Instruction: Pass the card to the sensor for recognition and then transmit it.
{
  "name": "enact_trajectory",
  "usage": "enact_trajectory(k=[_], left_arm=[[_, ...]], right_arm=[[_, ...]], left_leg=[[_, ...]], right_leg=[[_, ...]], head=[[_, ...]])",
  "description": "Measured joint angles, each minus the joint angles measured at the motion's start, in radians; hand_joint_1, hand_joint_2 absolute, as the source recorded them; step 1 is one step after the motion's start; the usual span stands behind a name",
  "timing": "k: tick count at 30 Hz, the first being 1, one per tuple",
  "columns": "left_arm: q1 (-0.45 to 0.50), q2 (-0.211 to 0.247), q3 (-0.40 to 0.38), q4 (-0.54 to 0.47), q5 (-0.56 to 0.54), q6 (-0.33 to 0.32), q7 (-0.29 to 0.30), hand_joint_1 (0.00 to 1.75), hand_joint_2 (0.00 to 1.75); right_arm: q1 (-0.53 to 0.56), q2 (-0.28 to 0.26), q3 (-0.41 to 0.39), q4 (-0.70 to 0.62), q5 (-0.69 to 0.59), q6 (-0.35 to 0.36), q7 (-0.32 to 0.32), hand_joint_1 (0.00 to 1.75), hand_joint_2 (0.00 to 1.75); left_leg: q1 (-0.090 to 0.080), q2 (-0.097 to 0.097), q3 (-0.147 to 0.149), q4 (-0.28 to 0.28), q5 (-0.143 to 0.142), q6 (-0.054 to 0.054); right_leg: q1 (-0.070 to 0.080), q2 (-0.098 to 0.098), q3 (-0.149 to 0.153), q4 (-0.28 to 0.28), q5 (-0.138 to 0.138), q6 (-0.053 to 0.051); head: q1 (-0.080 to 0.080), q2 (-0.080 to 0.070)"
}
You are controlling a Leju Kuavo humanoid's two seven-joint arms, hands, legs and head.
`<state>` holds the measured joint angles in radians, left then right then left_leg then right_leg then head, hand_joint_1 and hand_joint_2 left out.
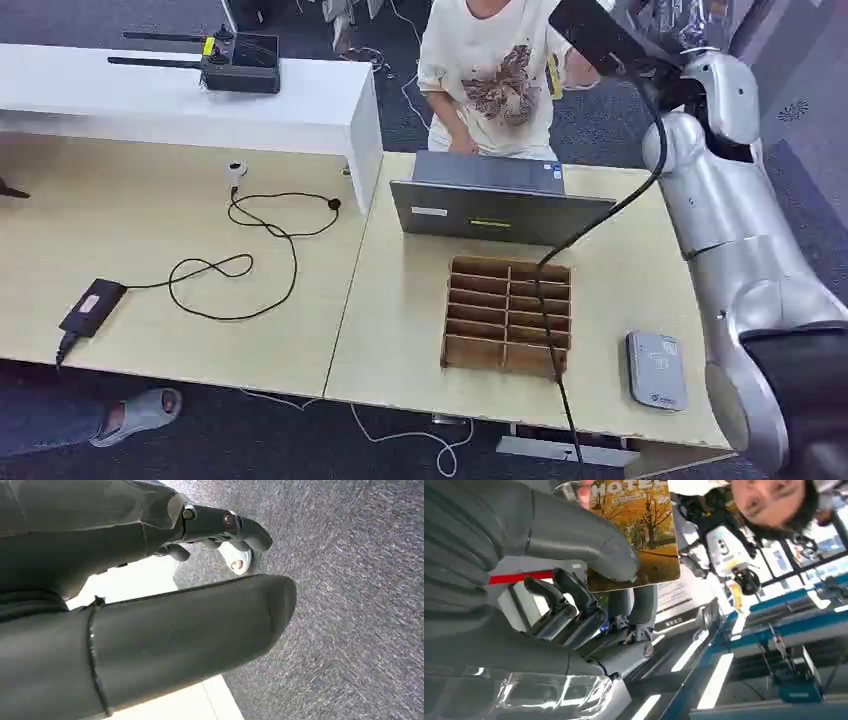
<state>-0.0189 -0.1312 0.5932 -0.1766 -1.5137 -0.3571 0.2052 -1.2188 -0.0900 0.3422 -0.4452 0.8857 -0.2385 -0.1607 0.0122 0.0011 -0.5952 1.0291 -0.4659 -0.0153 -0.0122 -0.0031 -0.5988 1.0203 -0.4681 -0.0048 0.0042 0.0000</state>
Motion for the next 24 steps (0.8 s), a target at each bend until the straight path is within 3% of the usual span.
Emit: enact_trajectory(k=[4,10,18,24], left_arm=[[0.0,-0.001,0.0,0.0,0.0,0.005,0.002,0.0,0.0],[0.001,-0.002,0.0,0.0,0.0,0.013,0.004,0.0,0.0],[0.0,-0.003,0.0,0.0,0.001,0.013,0.021,0.0,0.0],[0.0,-0.003,0.0,0.0,0.003,0.013,0.032,0.0,0.0]], right_arm=[[0.029,-0.006,-0.04,-0.057,-0.084,-0.038,-0.072,1.75,1.75],[0.129,-0.031,-0.106,-0.214,-0.271,0.004,-0.133,1.75,1.75],[0.273,-0.084,-0.199,-0.451,-0.606,0.241,-0.151,1.75,1.75],[0.324,-0.132,-0.236,-0.53,-0.742,0.358,-0.13,1.75,1.75]], left_leg=[[0.0,0.0,0.0,0.0,0.0,0.0],[0.0,0.0,0.0,0.0,0.0,0.0],[0.0,0.0,0.0,0.0,0.0,0.0],[0.0,0.0,0.0,0.0,0.0,0.0]], right_leg=[[0.0,0.0,0.0,0.0,0.0,0.0],[0.0,0.0,0.0,-0.001,0.0,0.0],[0.0,0.0,0.0,-0.001,0.0,0.0],[0.0,0.0,0.0,-0.001,0.0,0.0]], head=[[0.0,0.0],[0.0,0.0],[0.0,0.0],[0.0,0.0]])
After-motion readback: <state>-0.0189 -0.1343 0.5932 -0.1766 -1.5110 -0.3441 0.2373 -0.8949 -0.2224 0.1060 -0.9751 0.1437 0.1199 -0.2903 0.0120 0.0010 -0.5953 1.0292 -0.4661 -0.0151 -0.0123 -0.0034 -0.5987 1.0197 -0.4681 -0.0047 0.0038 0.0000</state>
